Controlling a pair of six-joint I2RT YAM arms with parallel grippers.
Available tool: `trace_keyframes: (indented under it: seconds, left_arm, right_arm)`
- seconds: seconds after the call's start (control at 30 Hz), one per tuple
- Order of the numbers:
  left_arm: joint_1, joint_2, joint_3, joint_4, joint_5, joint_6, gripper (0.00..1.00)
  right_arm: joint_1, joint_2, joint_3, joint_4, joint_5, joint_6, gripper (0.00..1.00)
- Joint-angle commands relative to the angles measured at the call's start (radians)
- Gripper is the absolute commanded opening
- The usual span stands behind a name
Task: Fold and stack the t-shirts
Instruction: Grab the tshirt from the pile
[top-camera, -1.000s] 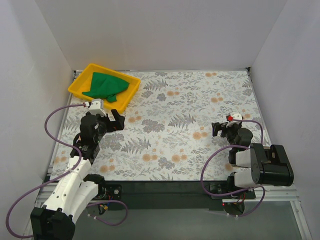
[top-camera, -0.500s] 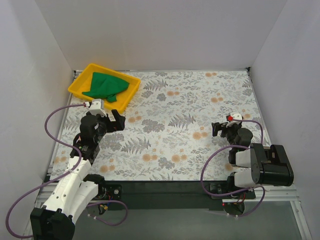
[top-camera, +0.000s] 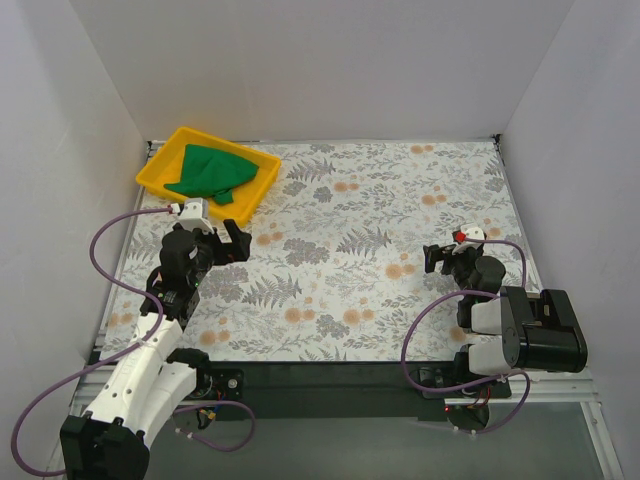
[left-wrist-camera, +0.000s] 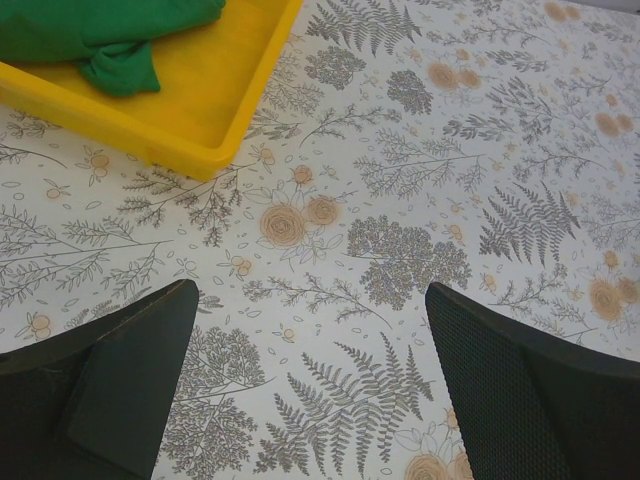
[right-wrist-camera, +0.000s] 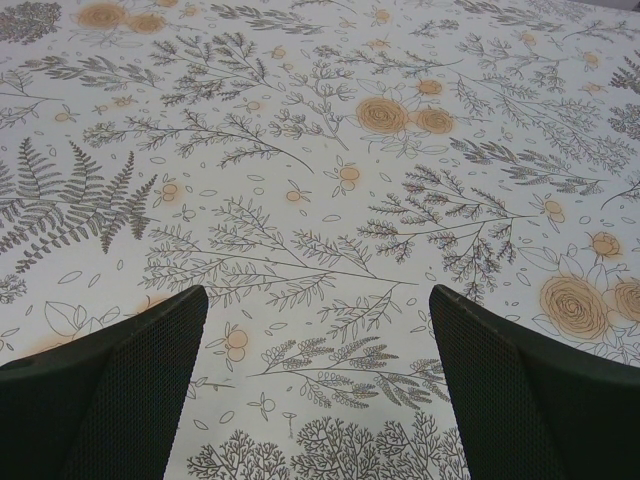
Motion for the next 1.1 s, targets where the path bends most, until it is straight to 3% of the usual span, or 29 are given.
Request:
trace_keyframes:
  seconds: [0.0,1.07]
  left_arm:
    - [-0.004,-0.015,0.016,-0.003,0.008,0.014,0.98]
    - [-0.007,-0.024,0.015,0.0,0.014,0.017,0.98]
  right_arm:
    - [0.004,0.001,0.016,0.05,0.008,-0.014,0.98]
    - [0.004,0.001,0.016,0.05,0.008,-0.016,0.98]
